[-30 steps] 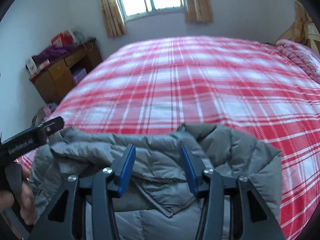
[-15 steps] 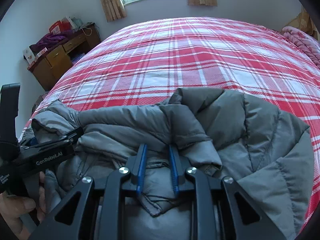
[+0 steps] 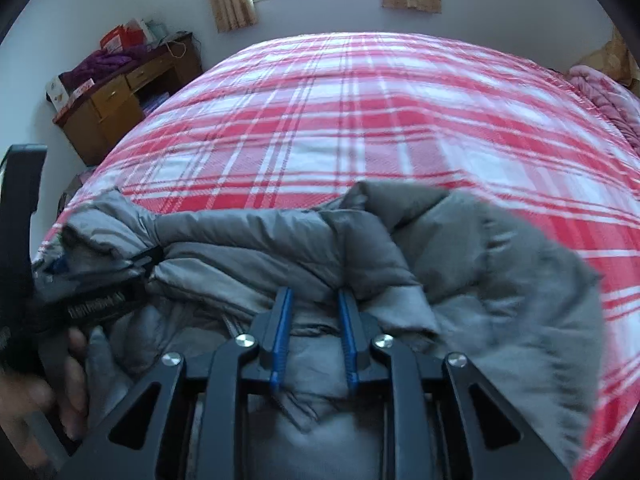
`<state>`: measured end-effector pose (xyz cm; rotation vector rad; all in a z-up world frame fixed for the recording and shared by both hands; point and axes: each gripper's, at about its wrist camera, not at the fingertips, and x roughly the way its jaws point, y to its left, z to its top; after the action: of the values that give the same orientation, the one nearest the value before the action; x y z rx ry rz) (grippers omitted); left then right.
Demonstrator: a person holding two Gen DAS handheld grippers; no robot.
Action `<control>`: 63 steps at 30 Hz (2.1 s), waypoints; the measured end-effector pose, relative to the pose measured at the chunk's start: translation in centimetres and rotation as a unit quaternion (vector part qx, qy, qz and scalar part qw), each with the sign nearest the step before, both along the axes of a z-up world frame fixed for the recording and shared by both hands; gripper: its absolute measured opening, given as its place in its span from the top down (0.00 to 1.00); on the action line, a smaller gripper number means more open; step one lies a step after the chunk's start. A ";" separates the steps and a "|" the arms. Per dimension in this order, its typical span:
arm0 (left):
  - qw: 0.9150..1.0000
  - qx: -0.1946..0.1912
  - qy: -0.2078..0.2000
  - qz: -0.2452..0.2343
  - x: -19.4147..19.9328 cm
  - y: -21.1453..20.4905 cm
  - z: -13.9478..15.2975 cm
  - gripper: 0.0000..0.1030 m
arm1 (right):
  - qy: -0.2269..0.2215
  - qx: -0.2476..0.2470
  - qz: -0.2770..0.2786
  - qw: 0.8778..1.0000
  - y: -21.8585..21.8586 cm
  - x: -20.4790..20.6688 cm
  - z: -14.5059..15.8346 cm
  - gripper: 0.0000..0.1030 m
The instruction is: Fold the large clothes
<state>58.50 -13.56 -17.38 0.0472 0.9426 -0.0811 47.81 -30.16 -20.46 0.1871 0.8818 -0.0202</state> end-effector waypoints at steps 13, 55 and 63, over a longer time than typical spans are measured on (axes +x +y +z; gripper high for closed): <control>0.997 0.068 -0.020 -0.025 -24.5 16.0 -1.4 0.01 | -0.012 0.016 -0.052 0.998 -6.1 -27.5 1.0 0.21; 0.963 -0.142 -0.188 -0.134 -48.0 26.1 15.3 0.96 | -0.201 0.140 -0.013 0.969 -1.6 -54.3 12.7 0.91; 0.979 -0.080 -0.157 -0.106 -34.8 22.9 13.1 0.96 | -0.253 0.132 -0.023 0.958 -3.4 -48.0 17.2 0.91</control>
<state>23.67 9.30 -4.31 0.0101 0.6096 -0.3373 -0.16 -33.56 -3.29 0.4414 0.3645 0.0987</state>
